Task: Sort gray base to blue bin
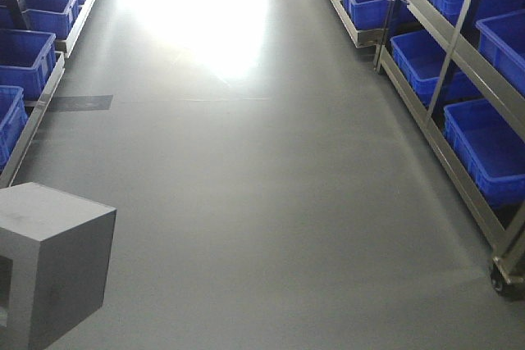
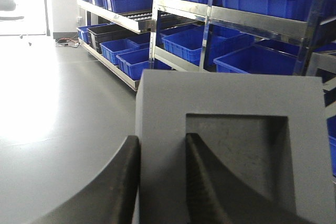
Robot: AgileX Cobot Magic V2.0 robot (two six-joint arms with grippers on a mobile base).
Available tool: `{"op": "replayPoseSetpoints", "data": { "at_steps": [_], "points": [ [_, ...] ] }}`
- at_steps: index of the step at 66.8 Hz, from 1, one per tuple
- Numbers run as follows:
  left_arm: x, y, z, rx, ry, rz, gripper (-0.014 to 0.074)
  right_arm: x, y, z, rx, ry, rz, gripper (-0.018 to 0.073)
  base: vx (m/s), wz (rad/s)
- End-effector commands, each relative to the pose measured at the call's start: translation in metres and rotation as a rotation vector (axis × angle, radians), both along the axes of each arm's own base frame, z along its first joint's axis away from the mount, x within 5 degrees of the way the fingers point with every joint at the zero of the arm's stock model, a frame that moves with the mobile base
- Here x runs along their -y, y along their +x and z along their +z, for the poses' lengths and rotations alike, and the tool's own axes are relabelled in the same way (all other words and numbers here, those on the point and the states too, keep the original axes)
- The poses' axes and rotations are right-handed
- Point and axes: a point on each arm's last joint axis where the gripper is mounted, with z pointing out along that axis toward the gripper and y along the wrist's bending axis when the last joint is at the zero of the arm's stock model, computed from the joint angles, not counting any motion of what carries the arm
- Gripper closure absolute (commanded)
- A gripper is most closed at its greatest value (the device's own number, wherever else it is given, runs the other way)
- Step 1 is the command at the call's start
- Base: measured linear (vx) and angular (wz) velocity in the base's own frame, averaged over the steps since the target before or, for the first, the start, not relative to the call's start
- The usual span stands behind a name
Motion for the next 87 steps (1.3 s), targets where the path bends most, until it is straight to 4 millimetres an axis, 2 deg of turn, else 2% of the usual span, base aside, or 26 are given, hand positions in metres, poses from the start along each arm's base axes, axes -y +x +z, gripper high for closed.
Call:
{"op": "replayPoseSetpoints", "data": {
  "at_steps": [1,87],
  "points": [
    [0.0027,-0.0024,0.0189,0.107,-0.061,-0.042,0.0603,0.0001,0.0004,0.0060,0.083,-0.018,-0.003,0.0564,0.43,0.01],
    [0.0027,-0.0024,0.0189,0.107,-0.061,-0.042,0.0603,0.0002,0.0003,0.0057,0.080,-0.017,-0.003,0.0564,0.47,0.05]
  ]
}}
